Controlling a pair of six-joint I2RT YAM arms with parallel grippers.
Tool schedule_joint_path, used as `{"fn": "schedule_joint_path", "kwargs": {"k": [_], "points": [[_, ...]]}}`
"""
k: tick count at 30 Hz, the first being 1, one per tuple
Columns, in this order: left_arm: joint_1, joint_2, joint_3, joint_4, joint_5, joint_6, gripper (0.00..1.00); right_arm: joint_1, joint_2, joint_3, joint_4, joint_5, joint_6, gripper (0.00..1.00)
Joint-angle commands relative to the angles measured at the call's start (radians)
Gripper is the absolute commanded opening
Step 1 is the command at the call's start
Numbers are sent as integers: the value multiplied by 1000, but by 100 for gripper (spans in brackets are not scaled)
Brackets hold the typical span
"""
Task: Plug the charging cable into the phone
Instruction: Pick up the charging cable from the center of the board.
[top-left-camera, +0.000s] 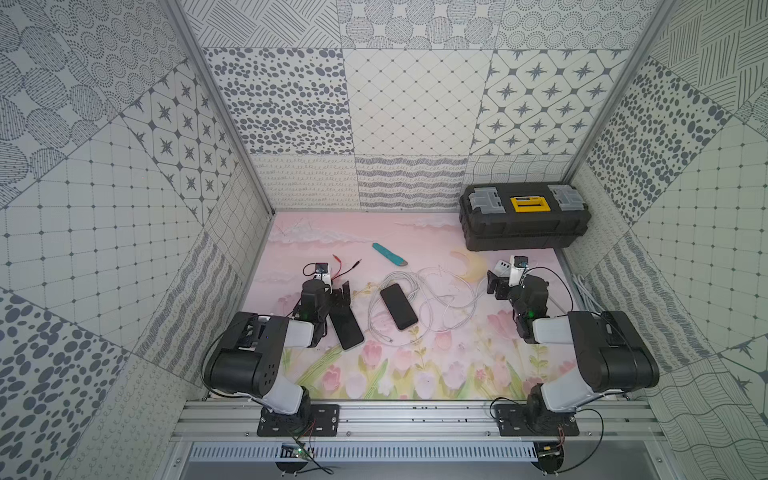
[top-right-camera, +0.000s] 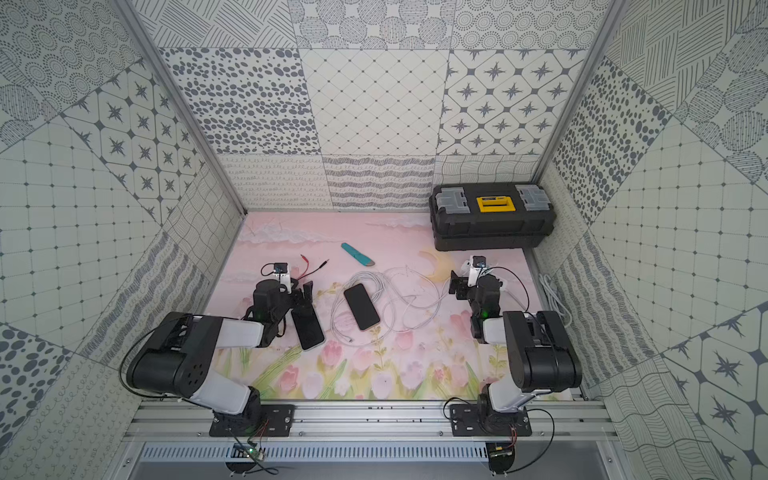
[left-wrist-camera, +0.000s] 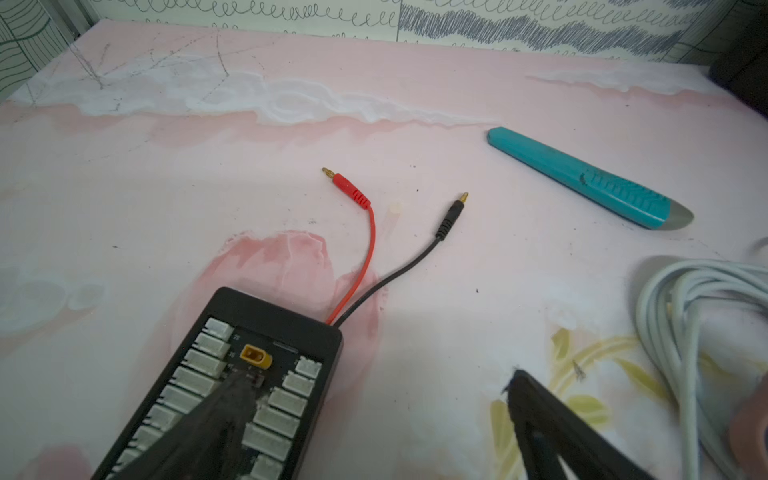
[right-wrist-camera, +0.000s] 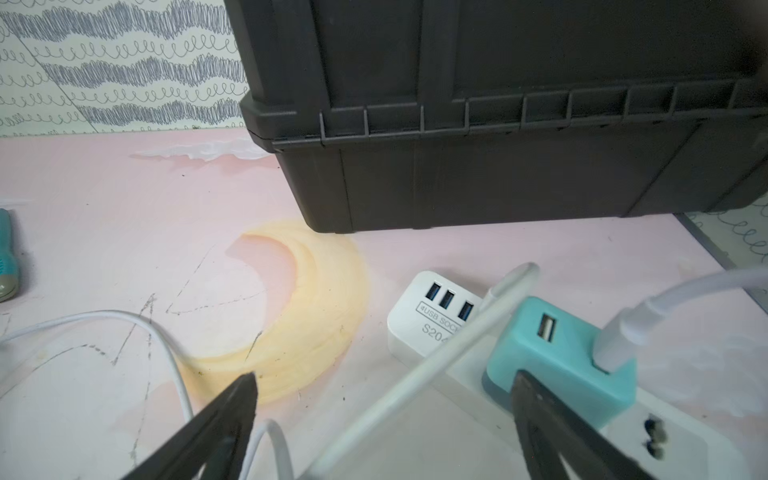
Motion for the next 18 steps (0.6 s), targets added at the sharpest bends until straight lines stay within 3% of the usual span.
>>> {"fn": "schedule_joint_path", "kwargs": {"k": [1,12,15,18], "points": [[4,4,11,55,13,-6,99,-3,14,19,52,-4,3,97],[3,5,13,52,9,-12,99,-18,15,18,55,-28,12,97],[-1,-28,-4,60,-135,-55,99,-18,14,17,55,-26,11,97],[-65,-200,-39,12,-253,-19,99,-13,-74,13,8,42,27,97]]}}
